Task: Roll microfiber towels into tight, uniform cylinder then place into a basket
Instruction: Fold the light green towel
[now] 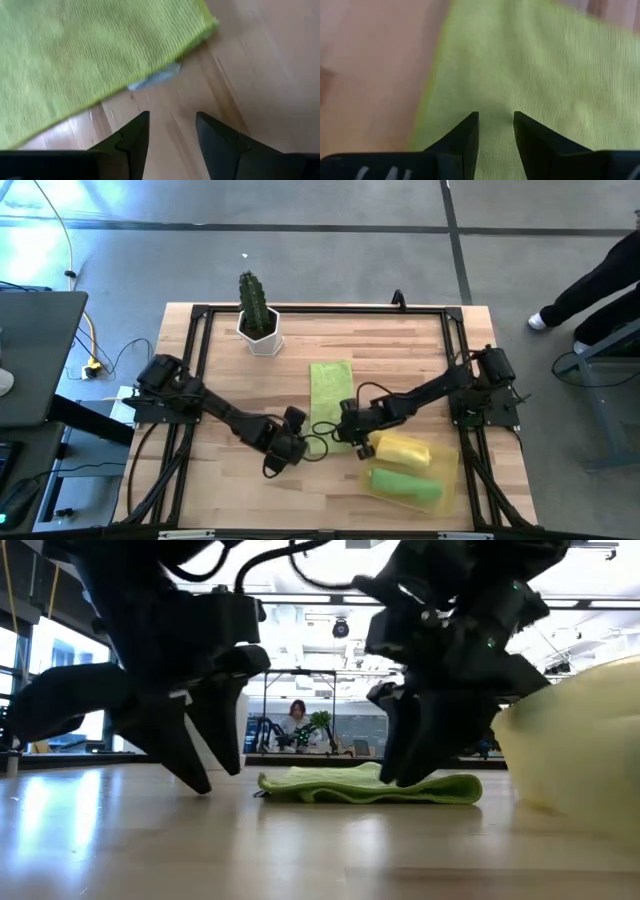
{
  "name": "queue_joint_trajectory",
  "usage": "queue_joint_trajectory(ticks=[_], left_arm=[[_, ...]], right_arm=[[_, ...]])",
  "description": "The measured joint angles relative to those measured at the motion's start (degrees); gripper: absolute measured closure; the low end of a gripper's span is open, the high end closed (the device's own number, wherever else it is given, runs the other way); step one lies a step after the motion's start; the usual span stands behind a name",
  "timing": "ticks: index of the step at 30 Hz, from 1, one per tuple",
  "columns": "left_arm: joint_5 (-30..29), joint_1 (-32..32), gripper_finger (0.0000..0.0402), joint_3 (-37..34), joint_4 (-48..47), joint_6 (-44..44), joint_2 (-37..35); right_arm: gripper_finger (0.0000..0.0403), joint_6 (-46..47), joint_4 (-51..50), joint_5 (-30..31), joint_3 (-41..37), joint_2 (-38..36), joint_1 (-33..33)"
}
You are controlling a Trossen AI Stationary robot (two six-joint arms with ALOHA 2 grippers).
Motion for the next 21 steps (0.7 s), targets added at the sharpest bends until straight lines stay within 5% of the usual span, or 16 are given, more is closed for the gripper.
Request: queue_joint_trajectory(ticks=[7,12,21], left_arm=[[0.0,-2.7,0.0250,0.0,-1.6,-6.2,-2.6],[0.2,-4.1,0.0250,0.0,-3.8,-12.9,-5.4],[2.7,-8.0,0.0250,0.0,-13.3,-27.7,-13.3]], right_arm=[[0.0287,4.3,-23.5,2.2,13.5,-0.7,-0.2],[0.0287,7.6,-18.2,10.2,15.7,-0.6,-2.0],[0.0287,14.5,-18.2,2.2,15.5,6.0,-9.5]])
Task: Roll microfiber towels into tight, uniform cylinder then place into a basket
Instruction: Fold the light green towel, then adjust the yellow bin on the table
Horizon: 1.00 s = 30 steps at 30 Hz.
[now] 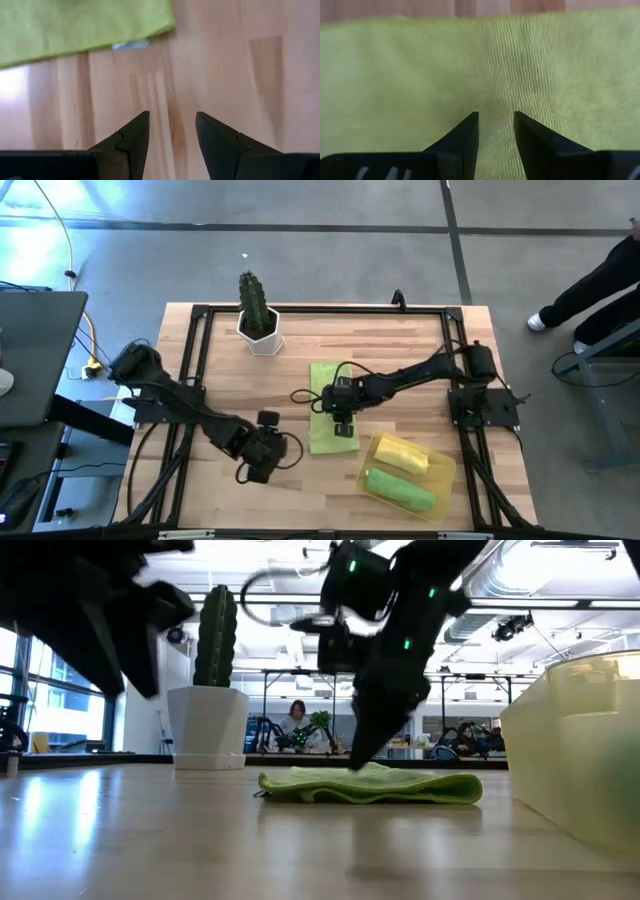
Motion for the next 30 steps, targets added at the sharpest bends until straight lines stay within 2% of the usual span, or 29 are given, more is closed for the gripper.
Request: queue_joint_trajectory(ticks=[9,13,16,21,27,30], left_arm=[[-2.9,-3.2,0.0250,0.0,-1.0,-4.2,-7.4],[-3.4,-3.5,0.0250,0.0,-1.4,-4.2,-8.8],[-3.8,-3.5,0.0250,0.1,-0.9,-4.4,-9.2],[-4.3,-3.5,0.0250,0.0,-1.8,-4.6,-9.1],[-4.6,-3.5,0.0250,0.0,-2.6,-4.8,-9.1],[-5.1,-3.5,0.0250,0.0,-2.9,-4.6,-9.1]], right_arm=[[0.0287,-2.5,9.2,-0.4,0.2,4.6,-1.6],[0.0287,-4.4,16.1,0.6,0.0,5.5,-2.2],[0.0287,-3.7,17.3,0.1,0.5,5.5,-2.9],[0.0287,2.1,8.7,-6.5,4.4,2.5,-2.5],[0.0287,11.6,-6.8,-9.1,6.0,0.0,3.1],[0.0287,16.6,-9.7,-12.3,6.3,-0.5,5.8]])
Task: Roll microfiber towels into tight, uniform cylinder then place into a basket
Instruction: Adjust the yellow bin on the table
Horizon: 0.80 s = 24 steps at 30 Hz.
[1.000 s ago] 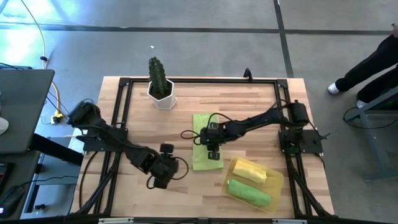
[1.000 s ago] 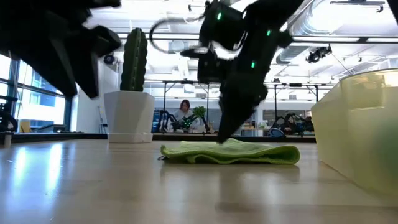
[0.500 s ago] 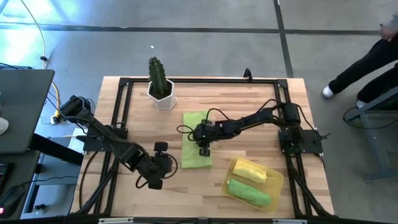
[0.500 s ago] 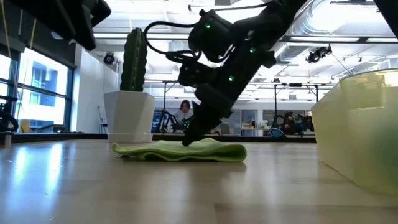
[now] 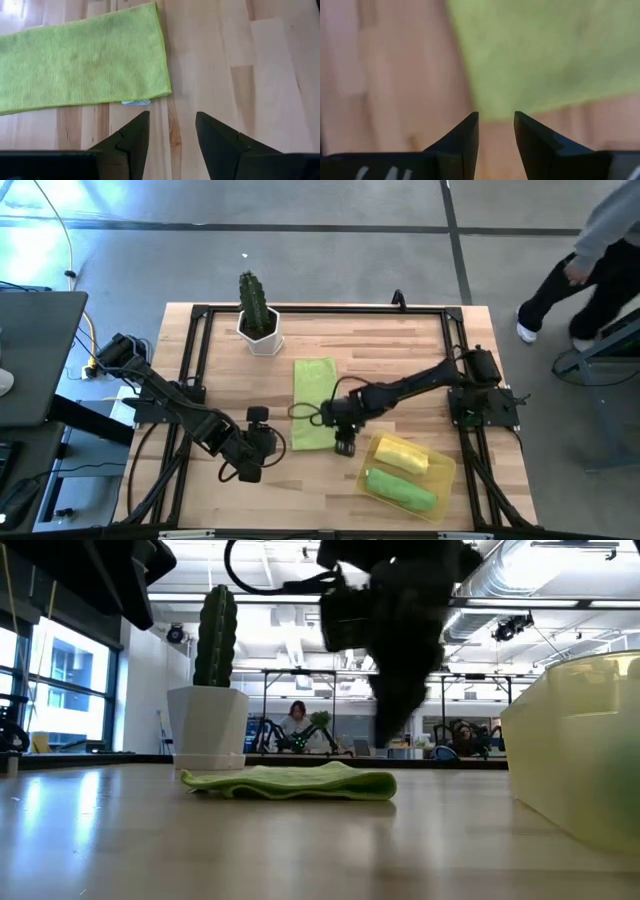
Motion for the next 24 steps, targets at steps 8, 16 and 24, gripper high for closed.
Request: queue_joint_trajectory(ticks=[8,16,24], left_arm=[[-0.2,1.4,0.0250,0.0,-0.3,0.0,0.0],[-0.2,1.5,0.0250,0.0,-0.3,-0.6,0.0],[-0.5,1.6,0.0250,0.0,-0.3,-1.3,0.0]], right_arm=[[0.0287,4.0,-8.9,-5.5,0.0,0.1,6.1],[0.0287,5.4,-24.2,-5.5,0.0,0.0,8.7],[0.0287,5.0,-30.4,-3.4,0.0,-1.3,10.3]])
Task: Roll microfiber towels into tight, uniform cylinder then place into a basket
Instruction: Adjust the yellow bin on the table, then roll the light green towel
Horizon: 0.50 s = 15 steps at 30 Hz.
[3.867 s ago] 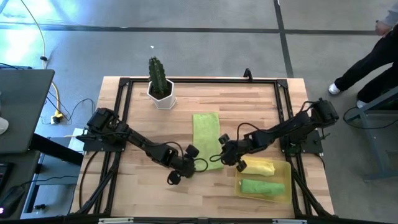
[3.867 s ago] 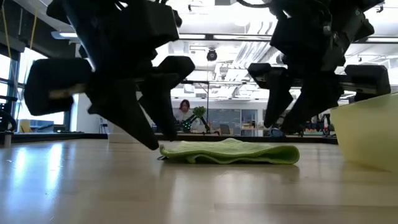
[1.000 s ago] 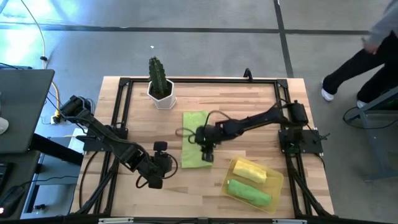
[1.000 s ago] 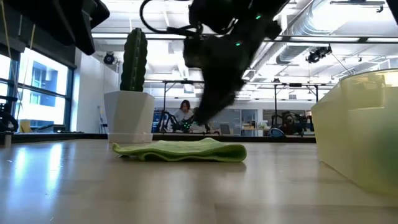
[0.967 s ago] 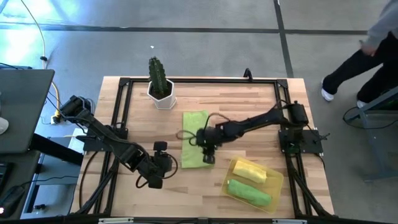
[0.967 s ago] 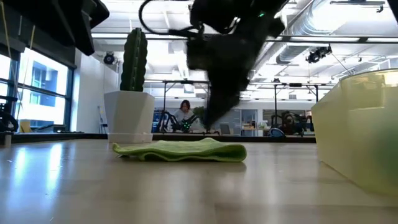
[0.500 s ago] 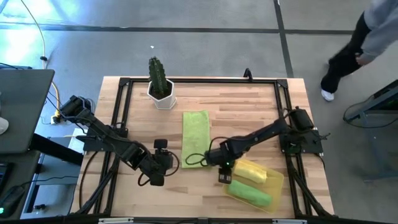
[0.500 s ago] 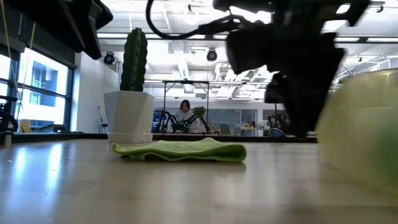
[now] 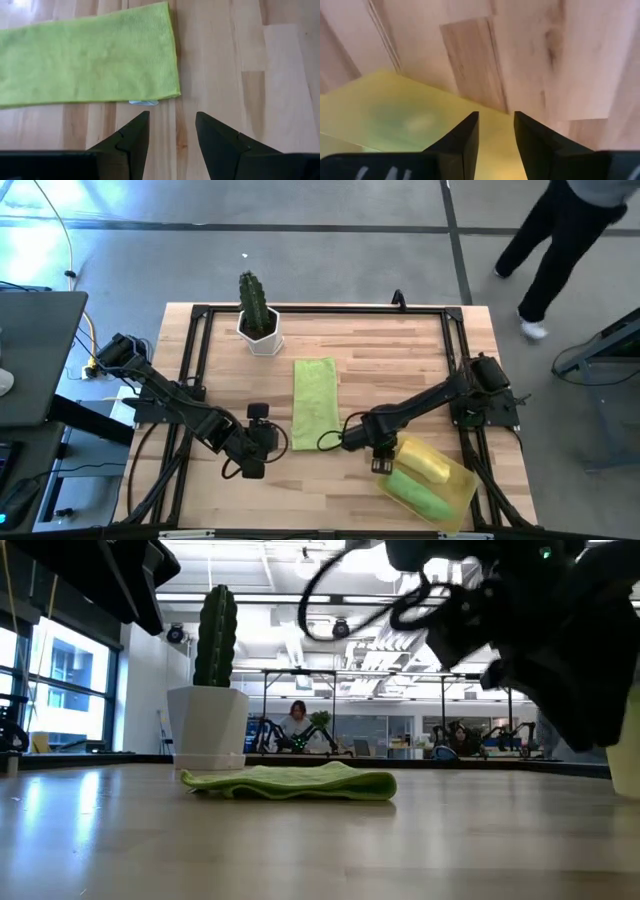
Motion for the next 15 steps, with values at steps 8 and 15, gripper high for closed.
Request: queue_joint_trajectory(ticks=[8,15], left_arm=[[-4.1,1.2,0.0250,0.0,0.2,8.8,0.8],[-4.2,2.6,0.0250,0.0,0.1,17.0,6.1]], right_arm=[[0.0287,-16.5,7.6,27.7,-0.2,-3.5,0.4],[0.0269,-35.0,30.3,28.9,-6.1,-3.5,0.1]])
